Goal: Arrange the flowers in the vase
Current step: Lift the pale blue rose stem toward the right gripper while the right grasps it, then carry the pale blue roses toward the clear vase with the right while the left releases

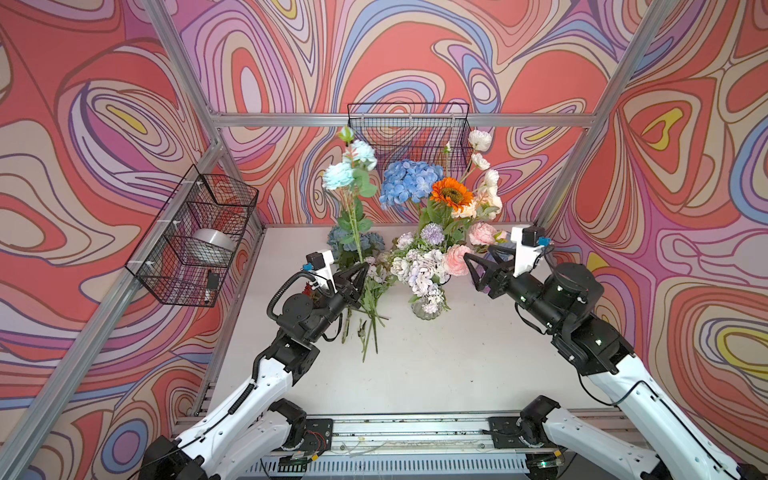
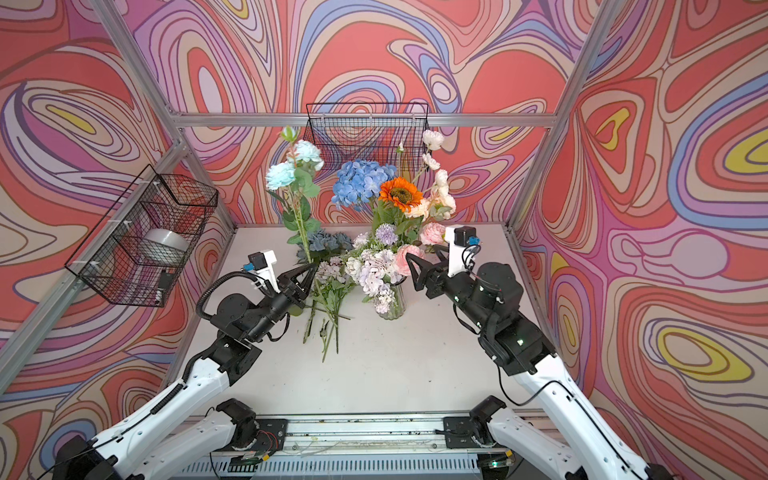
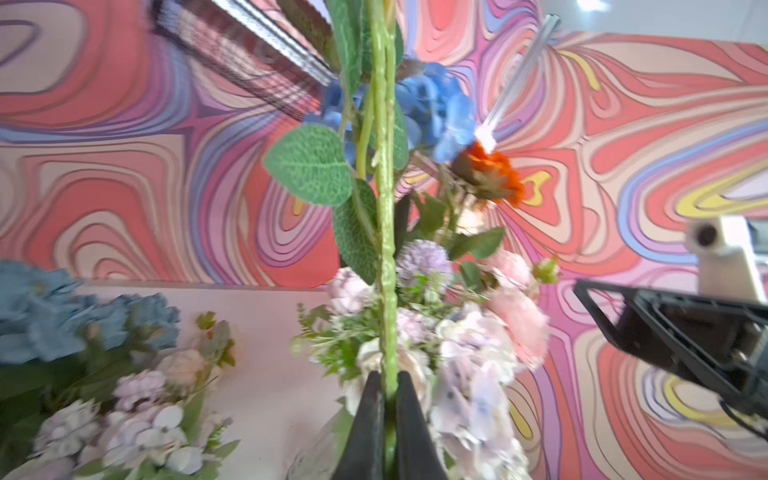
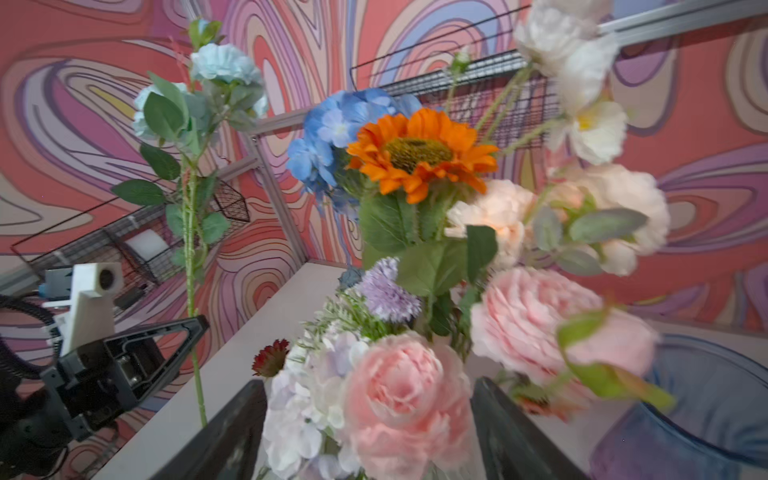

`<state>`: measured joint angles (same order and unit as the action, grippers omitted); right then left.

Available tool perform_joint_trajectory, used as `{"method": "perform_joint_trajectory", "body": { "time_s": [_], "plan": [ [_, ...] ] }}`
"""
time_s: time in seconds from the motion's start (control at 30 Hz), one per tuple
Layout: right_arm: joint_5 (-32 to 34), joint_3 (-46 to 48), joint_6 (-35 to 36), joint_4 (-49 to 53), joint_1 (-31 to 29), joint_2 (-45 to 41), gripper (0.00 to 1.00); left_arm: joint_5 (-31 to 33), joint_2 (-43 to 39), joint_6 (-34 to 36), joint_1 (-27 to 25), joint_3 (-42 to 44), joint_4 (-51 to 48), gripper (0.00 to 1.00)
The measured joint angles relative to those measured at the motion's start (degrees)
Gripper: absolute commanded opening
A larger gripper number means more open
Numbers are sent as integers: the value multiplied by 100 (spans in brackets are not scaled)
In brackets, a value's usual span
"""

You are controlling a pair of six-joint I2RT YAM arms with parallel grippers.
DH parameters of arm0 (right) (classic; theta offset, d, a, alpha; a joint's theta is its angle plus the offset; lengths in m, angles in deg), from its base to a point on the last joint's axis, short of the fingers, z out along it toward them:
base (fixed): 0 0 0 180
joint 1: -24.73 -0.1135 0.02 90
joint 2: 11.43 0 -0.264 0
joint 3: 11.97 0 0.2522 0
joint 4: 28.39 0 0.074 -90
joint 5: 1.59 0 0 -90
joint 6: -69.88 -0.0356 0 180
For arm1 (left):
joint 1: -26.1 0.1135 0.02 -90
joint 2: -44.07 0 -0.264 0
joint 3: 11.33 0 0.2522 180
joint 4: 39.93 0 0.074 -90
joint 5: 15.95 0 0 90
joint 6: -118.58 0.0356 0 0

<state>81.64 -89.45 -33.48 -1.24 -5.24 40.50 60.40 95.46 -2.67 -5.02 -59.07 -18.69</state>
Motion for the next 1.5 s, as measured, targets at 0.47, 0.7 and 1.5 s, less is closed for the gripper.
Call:
{"method": "perform_joint_trajectory", "body": {
  "time_s": [0.47,0.7,1.5],
  "plan": [
    [-1797,-372,-278,-907,-752,1239,73,-826,1154,763,-1054,-1115,254,0],
    [-1746,-372,-319,-1141,-761,1346,32,-1038,1353,970,-1270,-1191,243,0],
    [479,151,175,533,-787,-234,0,2887,240,870,-1217,334,-229,100]
  ]
}}
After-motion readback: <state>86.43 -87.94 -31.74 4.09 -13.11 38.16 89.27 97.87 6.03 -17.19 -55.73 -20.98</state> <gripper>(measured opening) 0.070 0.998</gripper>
